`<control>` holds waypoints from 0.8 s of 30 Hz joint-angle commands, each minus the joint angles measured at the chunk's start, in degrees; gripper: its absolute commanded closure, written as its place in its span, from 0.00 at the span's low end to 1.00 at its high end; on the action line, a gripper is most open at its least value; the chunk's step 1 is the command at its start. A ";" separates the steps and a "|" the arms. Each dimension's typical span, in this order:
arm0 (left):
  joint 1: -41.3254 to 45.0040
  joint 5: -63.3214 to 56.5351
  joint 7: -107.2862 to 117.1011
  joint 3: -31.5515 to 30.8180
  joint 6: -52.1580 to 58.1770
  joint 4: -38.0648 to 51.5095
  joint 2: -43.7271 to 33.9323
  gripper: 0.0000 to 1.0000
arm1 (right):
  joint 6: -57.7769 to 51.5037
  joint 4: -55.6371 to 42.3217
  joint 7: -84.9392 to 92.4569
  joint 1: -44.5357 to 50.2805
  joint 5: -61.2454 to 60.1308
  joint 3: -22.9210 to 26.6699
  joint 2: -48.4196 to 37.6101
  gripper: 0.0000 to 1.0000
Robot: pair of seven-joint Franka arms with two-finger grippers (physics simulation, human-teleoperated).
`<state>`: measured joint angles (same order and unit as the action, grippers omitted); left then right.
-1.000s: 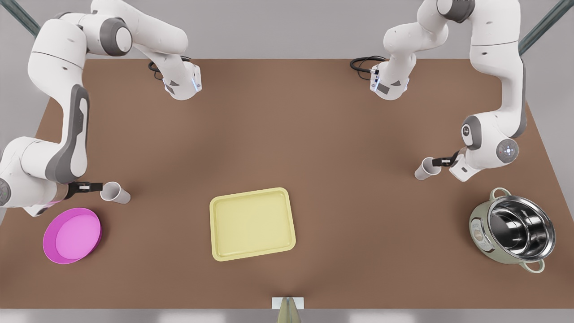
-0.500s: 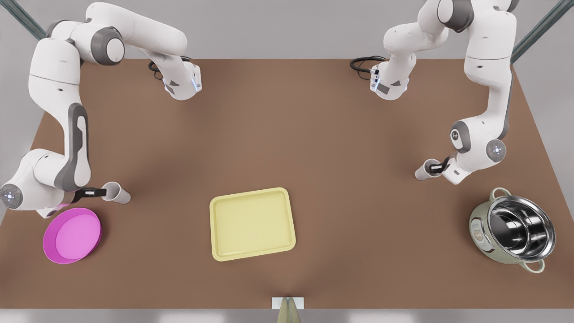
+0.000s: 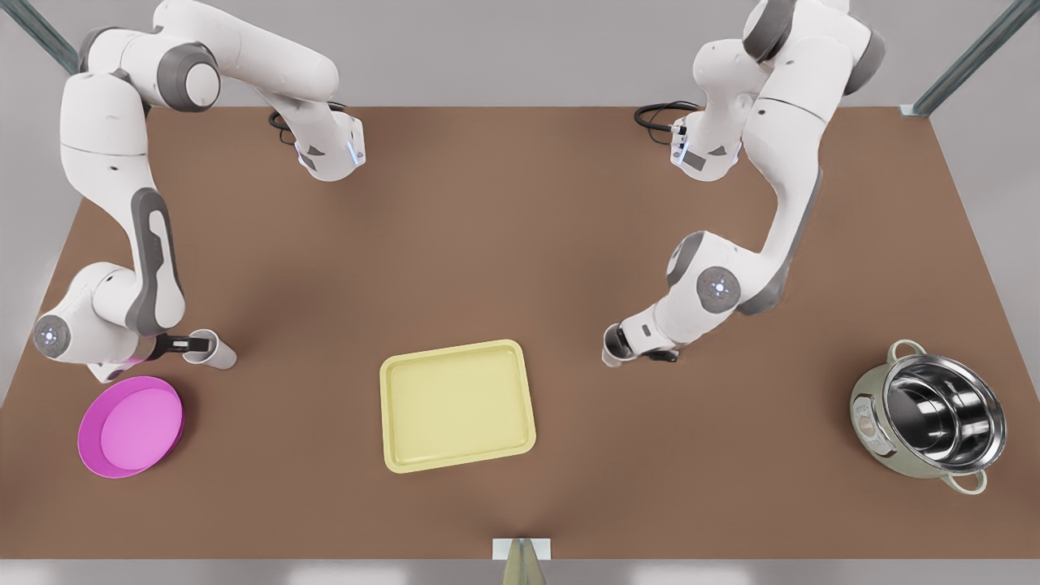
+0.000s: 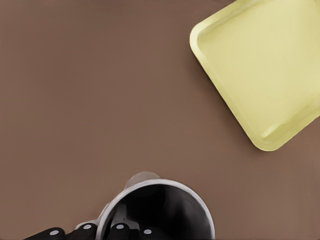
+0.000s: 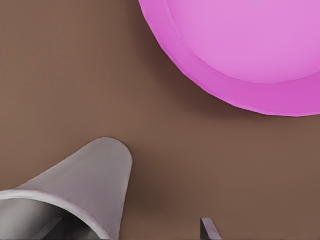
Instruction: Use both arms to respectively pick up the white IKEA cups from the middle-left and middle-right positions, then place the white IKEA cups onto the middle-middle tray, ensuring that the cups remain upright and do not tip over
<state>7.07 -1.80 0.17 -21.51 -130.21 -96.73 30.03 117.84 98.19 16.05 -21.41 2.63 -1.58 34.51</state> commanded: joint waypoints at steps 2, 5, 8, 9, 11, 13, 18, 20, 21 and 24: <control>7.08 -7.43 52.20 -0.11 1.71 11.47 8.46 0.79 | 1.86 0.69 1.09 -0.30 -0.52 0.00 0.03 0.12; 13.32 -7.61 65.48 0.06 8.22 24.92 16.38 0.79 | 1.34 0.60 1.88 -0.30 -0.43 0.00 -0.06 0.61; 20.09 -7.61 70.58 2.70 8.13 35.47 24.02 0.79 | 0.98 0.60 1.61 0.05 -0.52 0.00 -0.15 0.79; 20.53 -7.70 70.50 2.79 6.73 38.28 26.92 0.78 | 0.98 0.42 1.70 0.14 -0.43 -0.09 -0.06 0.79; 21.15 -7.70 70.50 3.40 5.32 38.55 28.07 0.72 | -0.68 0.07 1.26 0.57 -0.43 -0.44 -0.76 0.79; 21.23 -7.70 70.58 3.49 3.82 38.46 28.86 0.72 | -4.72 -0.37 1.61 0.93 -0.52 -3.25 -3.57 0.79; 21.23 -7.70 70.58 3.58 2.68 38.11 29.65 0.57 | -6.23 -1.60 -2.17 8.57 -0.43 -18.55 -8.50 0.79; 21.15 -7.70 70.58 3.58 2.68 37.93 29.65 0.34 | -0.86 -4.14 -2.17 17.71 -0.52 -18.55 -6.30 0.79; 21.15 -7.61 70.85 3.58 2.94 37.93 29.39 0.17 | 0.54 -4.67 -4.61 20.69 -0.35 -18.55 -5.77 0.79; 20.09 -7.52 70.93 3.14 4.88 37.75 28.77 0.00 | 4.32 -7.49 -10.24 27.91 0.27 -18.46 -2.70 0.79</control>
<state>27.25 -7.97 49.96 -18.44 -127.22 -58.99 59.04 117.68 91.34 15.46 5.26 2.11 -20.03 31.53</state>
